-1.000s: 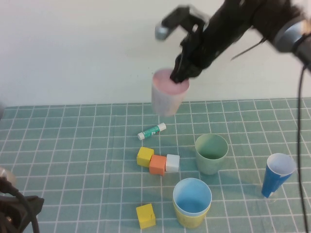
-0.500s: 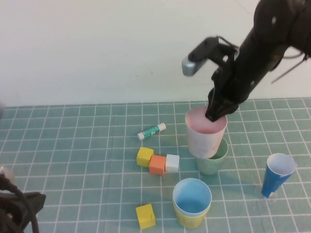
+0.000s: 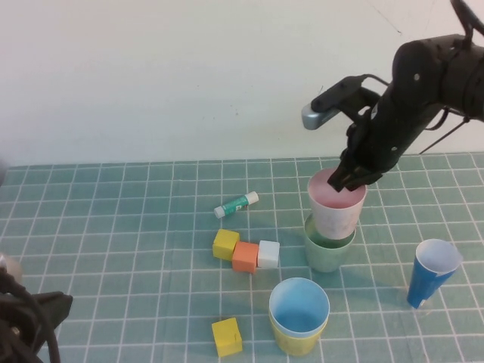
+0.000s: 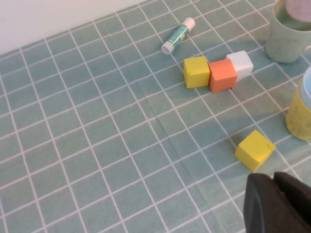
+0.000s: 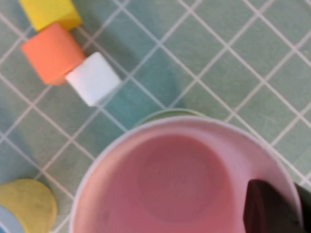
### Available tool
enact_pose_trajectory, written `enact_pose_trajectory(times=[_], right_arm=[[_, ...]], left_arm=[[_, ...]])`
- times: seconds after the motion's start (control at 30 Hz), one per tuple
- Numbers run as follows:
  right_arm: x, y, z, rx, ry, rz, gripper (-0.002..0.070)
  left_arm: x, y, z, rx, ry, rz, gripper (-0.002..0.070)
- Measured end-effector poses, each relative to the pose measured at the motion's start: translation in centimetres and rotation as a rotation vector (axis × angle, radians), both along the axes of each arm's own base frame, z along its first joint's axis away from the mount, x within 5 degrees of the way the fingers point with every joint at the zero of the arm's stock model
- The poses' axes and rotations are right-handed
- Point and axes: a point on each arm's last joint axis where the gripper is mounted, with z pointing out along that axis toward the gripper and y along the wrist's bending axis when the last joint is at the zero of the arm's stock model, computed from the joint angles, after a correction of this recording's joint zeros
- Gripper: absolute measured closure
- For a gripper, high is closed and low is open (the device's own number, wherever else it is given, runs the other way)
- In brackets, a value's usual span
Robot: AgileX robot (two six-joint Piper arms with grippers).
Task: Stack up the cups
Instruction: Place the pink cup on the green cup
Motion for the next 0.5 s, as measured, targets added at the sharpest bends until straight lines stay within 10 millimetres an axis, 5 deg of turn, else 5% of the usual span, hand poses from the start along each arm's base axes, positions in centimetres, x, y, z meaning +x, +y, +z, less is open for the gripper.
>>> enact_pose_trajectory(times=[0.27, 0.5], right_arm=[[0.6, -0.9, -1.0, -0.008, 0.023, -0.031, 0.0646], [1.0, -0.4, -3.2, 0.012, 0.068, -0.028, 0.0487]], left_arm=[[0.2, 0.2, 0.1, 0.034, -0.03, 0.002, 0.0676], [0.2, 0.2, 0.1, 0.034, -0.034, 0.009, 0.0676]])
